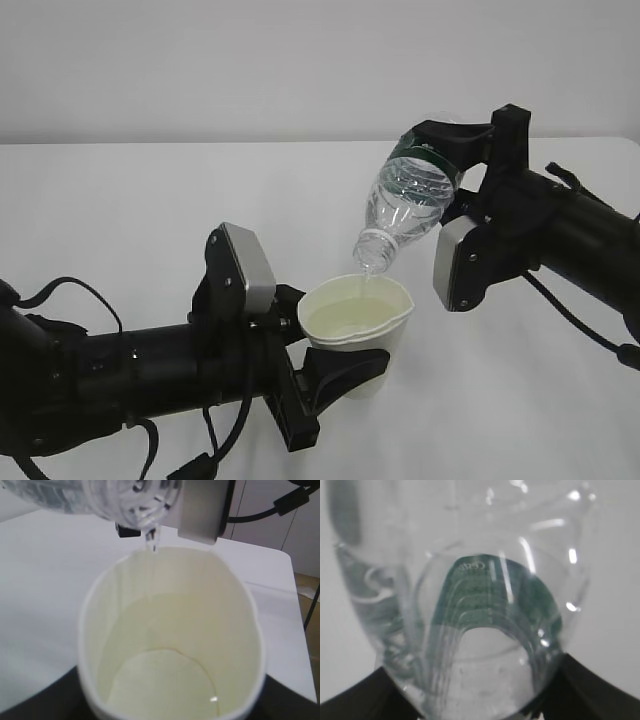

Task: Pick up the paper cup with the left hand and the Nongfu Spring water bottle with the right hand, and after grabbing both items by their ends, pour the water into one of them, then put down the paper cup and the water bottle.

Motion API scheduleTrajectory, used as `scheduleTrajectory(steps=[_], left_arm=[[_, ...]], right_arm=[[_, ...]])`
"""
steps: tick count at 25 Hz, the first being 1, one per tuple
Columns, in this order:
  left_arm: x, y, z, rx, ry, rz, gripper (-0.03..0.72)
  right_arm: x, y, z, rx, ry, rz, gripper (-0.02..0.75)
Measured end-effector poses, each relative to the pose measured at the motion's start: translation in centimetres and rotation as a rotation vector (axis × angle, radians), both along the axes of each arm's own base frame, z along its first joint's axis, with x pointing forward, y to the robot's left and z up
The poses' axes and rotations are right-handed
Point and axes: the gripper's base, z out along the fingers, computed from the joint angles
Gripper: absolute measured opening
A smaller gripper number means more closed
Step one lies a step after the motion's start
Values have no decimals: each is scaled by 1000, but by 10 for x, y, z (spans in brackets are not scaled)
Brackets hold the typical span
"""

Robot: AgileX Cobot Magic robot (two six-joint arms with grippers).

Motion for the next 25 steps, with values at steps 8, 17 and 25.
scheduleTrajectory(steps=[8,17,25], left_arm=[[0,0,0,2,1,0,424],[0,0,-1,3,2,0,424],[0,0,-1,3,2,0,424]], right_arm=[[0,0,0,0,0,0,478],[0,0,0,53,35,0,478],[0,0,0,117,77,3,478]])
